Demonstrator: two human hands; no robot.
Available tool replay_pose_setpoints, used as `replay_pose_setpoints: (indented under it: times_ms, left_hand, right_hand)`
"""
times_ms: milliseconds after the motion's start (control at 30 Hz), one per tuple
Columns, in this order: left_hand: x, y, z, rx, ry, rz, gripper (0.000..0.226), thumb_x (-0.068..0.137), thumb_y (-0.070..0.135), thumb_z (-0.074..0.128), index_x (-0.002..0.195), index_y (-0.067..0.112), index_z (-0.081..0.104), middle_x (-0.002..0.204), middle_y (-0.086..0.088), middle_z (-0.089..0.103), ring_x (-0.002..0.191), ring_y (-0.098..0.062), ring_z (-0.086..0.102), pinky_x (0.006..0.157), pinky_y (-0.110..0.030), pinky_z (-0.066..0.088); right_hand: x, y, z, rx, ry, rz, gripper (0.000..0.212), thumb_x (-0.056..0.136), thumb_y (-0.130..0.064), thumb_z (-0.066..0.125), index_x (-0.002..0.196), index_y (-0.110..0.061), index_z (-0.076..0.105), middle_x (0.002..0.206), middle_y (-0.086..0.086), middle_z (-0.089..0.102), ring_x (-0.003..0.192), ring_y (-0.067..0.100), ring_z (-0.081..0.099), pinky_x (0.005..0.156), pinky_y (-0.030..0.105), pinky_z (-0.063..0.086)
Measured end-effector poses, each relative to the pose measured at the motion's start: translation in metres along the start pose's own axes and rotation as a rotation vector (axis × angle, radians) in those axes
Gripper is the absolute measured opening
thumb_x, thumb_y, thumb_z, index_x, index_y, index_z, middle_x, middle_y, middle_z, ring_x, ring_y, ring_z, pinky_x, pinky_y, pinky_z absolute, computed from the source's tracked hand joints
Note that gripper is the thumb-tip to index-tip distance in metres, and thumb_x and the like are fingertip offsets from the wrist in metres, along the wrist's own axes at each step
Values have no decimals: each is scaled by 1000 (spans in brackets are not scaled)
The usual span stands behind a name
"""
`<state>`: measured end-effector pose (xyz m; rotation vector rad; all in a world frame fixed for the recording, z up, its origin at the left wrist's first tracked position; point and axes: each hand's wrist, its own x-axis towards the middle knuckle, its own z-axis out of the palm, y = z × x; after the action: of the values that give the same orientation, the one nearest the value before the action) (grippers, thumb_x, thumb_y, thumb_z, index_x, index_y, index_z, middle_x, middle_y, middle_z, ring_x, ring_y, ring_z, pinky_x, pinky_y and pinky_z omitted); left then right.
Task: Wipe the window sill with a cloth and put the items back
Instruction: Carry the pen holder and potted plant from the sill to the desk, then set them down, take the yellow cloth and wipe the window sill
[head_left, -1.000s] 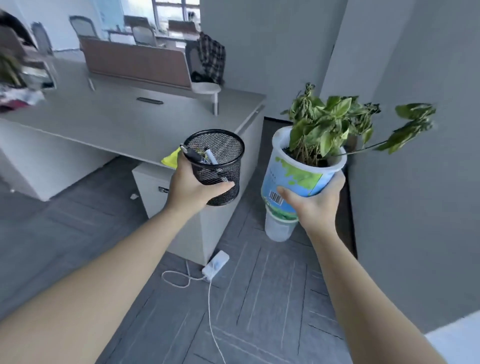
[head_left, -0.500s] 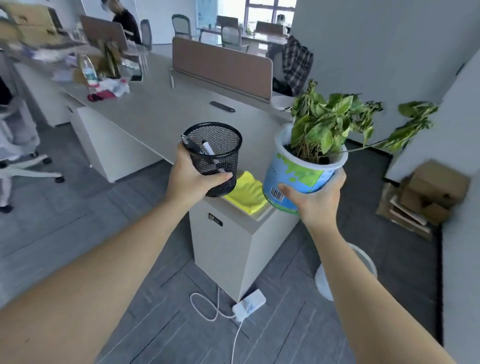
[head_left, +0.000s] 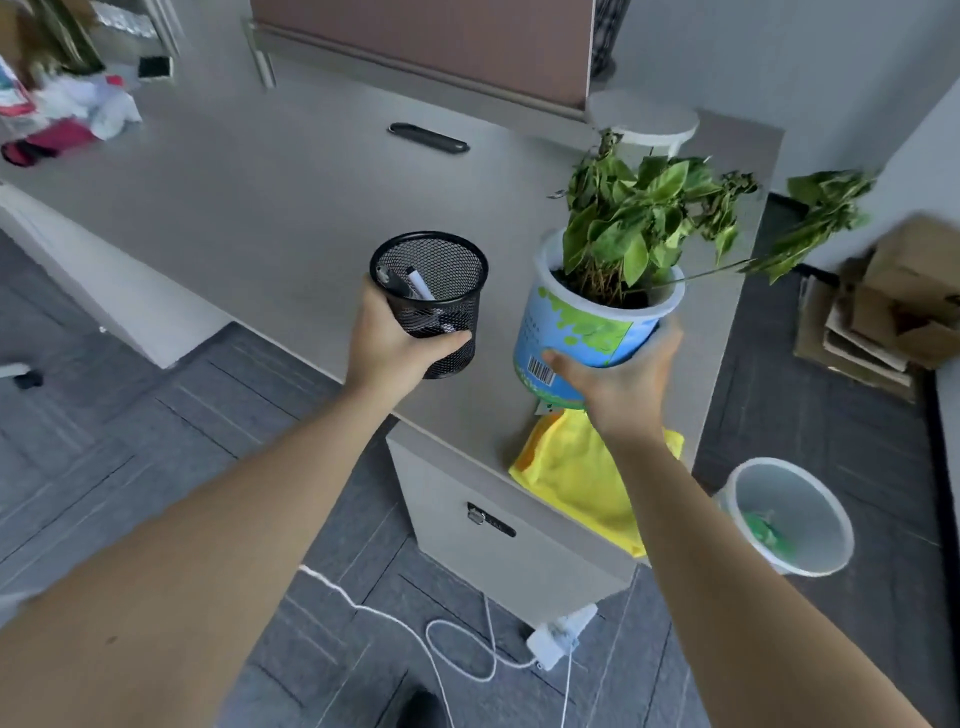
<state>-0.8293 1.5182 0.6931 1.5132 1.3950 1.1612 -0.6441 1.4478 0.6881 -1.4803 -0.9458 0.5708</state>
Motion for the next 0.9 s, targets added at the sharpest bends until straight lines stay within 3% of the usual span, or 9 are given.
replay_pose_setpoints:
  times_ms: [33,200,400,500,600,733,833,900]
  left_hand:
    - [16,-11,2,5,-12,-11,85,41,38,78,114,8,47,116,-7,63,109,-20,59,99,-42,47]
    - [68,-58,18,-9,-42,-63,88,39,40,76,115,6,47,117,-8,63,108,-19,61,99,-41,47]
    - [102,-99,28,23,-87,-61,84,42,37,79,113,2,48,114,-10,64,106,-20,62,98,-43,49]
    - [113,-109,31,42,-121,-58,83,44,37,79,112,-1,50,112,-12,65,104,-19,63,97,-42,49]
    - [118,-114,32,1,-110,-49,89,43,33,78,115,-5,43,111,-9,60,100,-18,60,93,-22,48]
    - [118,-116,35,-35,-100,-38,80,49,18,77,115,-3,38,97,6,52,91,-6,55,78,1,41]
    - [115,-119,34,-26,-147,-69,81,53,12,79,121,1,36,110,-1,54,98,-8,55,80,-1,43]
    - [106,-120,33,-14,-151,-109,91,53,24,80,128,2,34,128,-10,52,114,-17,54,95,-18,44]
  right_hand:
    - [10,8,13,-16,6,12,88,54,-2,85,124,-2,30,95,-21,42,95,7,52,80,14,49]
    - [52,49,57,-46,36,39,81,53,-4,86,110,-16,29,96,-21,43,89,-8,50,71,0,45]
    - [75,83,81,-101,88,54,78,53,-8,87,105,-17,29,97,-16,46,94,7,52,73,1,45]
    - [80,93,88,-113,84,68,81,51,-9,88,107,-17,29,111,-3,48,104,13,52,86,15,48]
    - [82,97,92,-121,72,90,85,50,-9,88,110,-16,28,118,1,47,110,15,50,93,21,46]
    - [84,97,92,-132,21,111,86,53,-9,87,116,-13,29,121,1,45,111,12,47,87,12,47]
    - [82,91,89,-144,-15,132,104,50,-15,87,132,-5,25,132,4,41,122,15,43,103,27,43]
    - [76,86,84,-169,-38,118,110,50,-20,85,139,-5,22,141,7,36,132,19,36,111,30,33]
